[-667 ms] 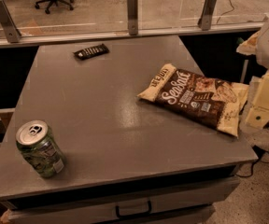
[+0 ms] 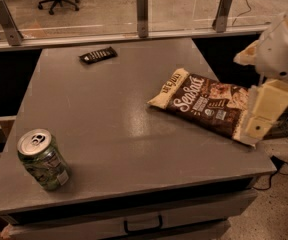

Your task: Pick green can

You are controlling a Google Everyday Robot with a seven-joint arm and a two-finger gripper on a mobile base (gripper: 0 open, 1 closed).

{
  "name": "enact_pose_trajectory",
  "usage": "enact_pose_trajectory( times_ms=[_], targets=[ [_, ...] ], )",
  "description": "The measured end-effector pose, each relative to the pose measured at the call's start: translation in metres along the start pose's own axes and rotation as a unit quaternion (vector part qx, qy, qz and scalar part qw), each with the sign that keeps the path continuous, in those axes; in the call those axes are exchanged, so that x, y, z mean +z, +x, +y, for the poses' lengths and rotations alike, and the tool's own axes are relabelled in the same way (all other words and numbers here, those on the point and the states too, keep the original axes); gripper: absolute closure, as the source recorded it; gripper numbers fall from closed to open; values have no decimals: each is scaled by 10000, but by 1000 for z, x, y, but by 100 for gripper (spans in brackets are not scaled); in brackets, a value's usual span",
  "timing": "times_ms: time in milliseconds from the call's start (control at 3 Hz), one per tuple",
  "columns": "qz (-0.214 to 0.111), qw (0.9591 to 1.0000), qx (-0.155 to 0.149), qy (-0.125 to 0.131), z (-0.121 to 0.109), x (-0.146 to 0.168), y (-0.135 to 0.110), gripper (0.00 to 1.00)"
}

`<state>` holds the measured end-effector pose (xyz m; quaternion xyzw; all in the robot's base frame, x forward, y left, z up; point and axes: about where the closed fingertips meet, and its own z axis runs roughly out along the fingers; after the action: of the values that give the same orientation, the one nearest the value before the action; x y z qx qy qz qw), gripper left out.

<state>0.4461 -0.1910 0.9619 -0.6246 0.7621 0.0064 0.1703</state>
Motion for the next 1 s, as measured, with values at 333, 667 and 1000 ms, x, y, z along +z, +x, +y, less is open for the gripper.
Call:
enact_pose_trajectory(
  times_ms=[333, 667, 1000],
  targets=[
    [-702, 9943, -581, -555, 9, 43, -56, 0],
    [-1467, 9757, -1215, -1080, 34, 74, -122, 0],
    [-1621, 9710, -1318, -1161, 41, 75, -135, 0]
  ],
)
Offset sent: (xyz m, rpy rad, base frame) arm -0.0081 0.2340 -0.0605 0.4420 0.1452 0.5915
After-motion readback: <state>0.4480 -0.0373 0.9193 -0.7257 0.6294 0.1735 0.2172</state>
